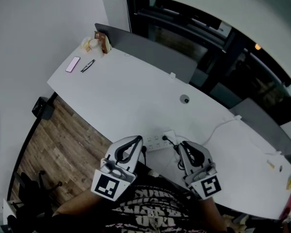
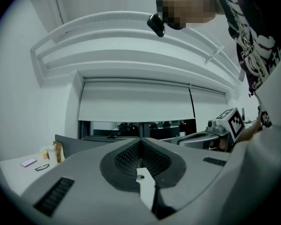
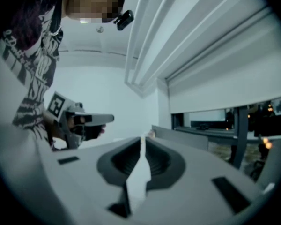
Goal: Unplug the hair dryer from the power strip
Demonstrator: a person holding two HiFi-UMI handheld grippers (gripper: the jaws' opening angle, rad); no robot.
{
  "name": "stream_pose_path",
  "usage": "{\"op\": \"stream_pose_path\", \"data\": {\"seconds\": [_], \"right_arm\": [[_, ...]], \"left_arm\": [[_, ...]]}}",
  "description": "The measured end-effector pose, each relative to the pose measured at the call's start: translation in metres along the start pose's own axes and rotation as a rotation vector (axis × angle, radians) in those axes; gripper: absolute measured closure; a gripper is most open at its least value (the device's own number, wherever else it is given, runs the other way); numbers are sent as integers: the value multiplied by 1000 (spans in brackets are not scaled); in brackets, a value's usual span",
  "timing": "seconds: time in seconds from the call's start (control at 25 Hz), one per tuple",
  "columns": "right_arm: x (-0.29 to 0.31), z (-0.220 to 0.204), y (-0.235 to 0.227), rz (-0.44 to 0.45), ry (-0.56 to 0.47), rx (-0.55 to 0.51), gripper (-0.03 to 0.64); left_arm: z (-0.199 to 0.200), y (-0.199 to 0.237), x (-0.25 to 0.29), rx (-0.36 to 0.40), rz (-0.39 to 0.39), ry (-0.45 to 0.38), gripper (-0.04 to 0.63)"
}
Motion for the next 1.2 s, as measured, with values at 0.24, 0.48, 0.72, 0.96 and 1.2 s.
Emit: {"op": "stream_pose_path", "data": {"seconds": [0.24, 0.48, 0.72, 0.96, 1.2], "right_arm": [[17, -95, 28, 94, 214, 91, 572], [42, -178, 44, 175, 471, 62, 526], [57, -240, 40, 224, 712, -8, 460], [70, -274, 47, 297, 853, -61, 468], [68, -266, 48, 269, 867, -75, 538]], "left_arm": [[-91, 33, 20, -62, 35, 232, 568], [-210, 51, 58, -86, 45, 449, 568], [-306, 57, 95, -49, 54, 608, 568], [-322, 62, 116, 24, 76, 690, 568], [-338, 50, 113, 208, 26, 791, 568]]}}
Point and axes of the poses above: the fingertips, and each gripper's own axes: x forward along the fingers, y to its left, z out of its top, the point moved 3 cm from there along -x, backward along the fingers, and after that the axes turned 15 degrees about -x, right-handed, at the moved point
